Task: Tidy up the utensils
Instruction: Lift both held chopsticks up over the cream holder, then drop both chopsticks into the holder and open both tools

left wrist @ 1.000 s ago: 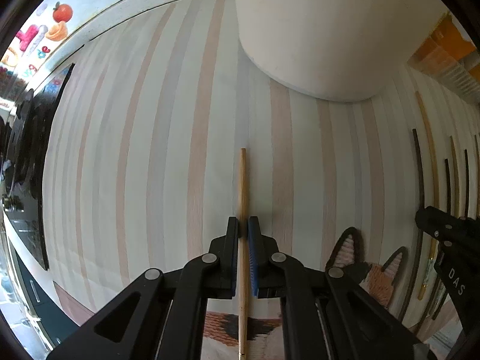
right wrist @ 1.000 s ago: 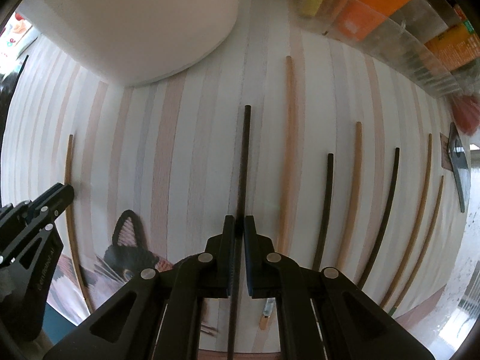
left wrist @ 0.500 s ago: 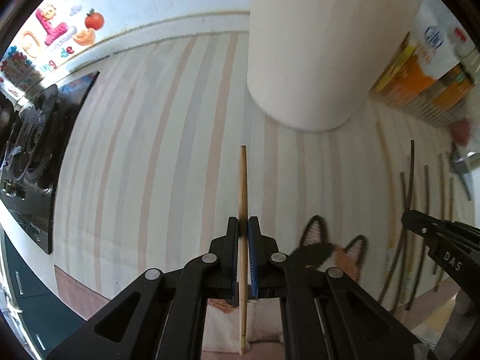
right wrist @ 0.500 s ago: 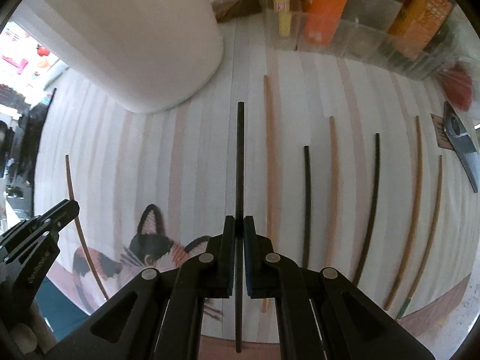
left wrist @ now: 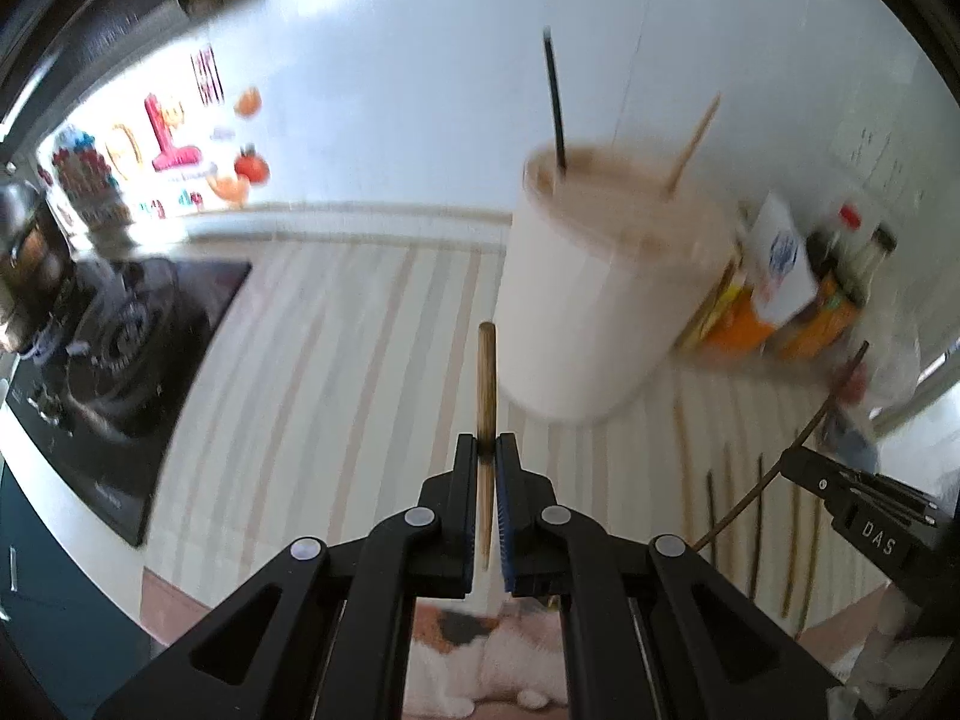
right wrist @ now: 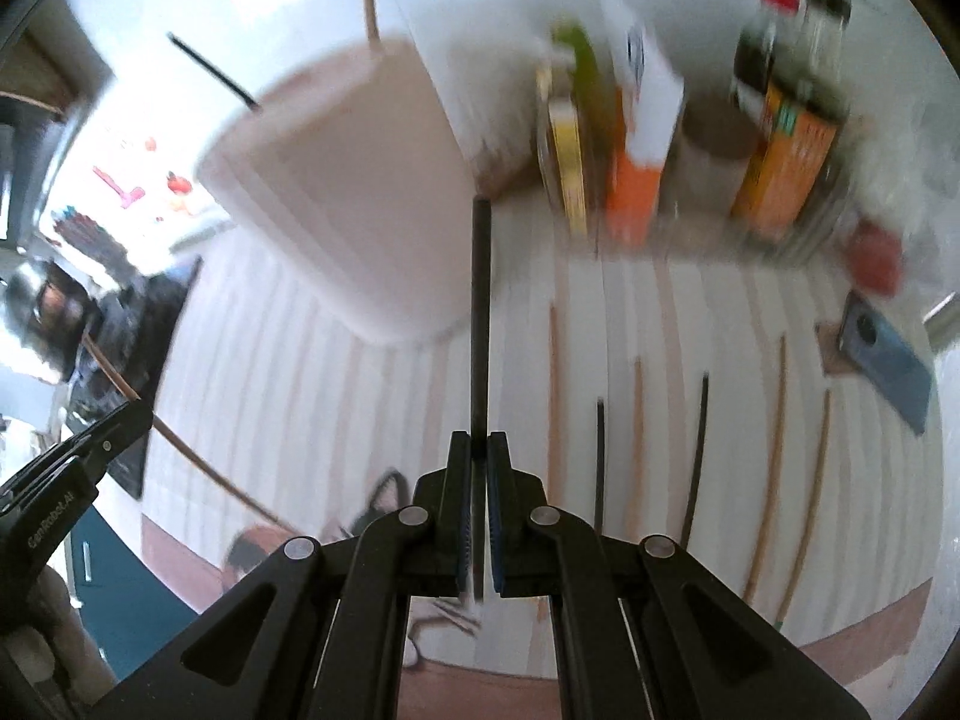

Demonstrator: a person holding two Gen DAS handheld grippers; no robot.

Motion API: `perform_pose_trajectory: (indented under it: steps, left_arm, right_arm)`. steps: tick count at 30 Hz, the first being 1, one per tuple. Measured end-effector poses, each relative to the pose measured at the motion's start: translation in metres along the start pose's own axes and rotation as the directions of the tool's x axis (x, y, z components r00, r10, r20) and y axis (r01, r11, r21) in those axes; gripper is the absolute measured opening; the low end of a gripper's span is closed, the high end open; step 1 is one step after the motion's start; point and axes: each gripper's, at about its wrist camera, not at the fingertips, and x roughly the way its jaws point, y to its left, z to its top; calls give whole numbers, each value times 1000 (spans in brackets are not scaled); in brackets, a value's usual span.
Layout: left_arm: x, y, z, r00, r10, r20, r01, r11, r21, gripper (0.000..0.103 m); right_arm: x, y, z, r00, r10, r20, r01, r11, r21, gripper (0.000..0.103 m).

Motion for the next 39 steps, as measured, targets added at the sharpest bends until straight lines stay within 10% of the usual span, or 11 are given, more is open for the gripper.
perform_pose_trajectory:
  steps: [20, 28, 39]
  left_arm:
    - [-133, -23, 145, 940, -127, 317, 120, 992, 43, 3]
    - [-92, -38, 197, 952, -112, 284, 99, 993, 59, 3]
    - [-6, -44, 207, 983, -124, 133, 121, 992, 32, 3]
  right_arm:
    - [-155, 59, 143, 945, 113, 306, -75, 988, -133, 5]
    - [-158, 81, 208, 924, 81, 374, -28, 989, -145, 5]
    - [-93, 76, 241, 956, 45, 291, -13, 994, -110, 5]
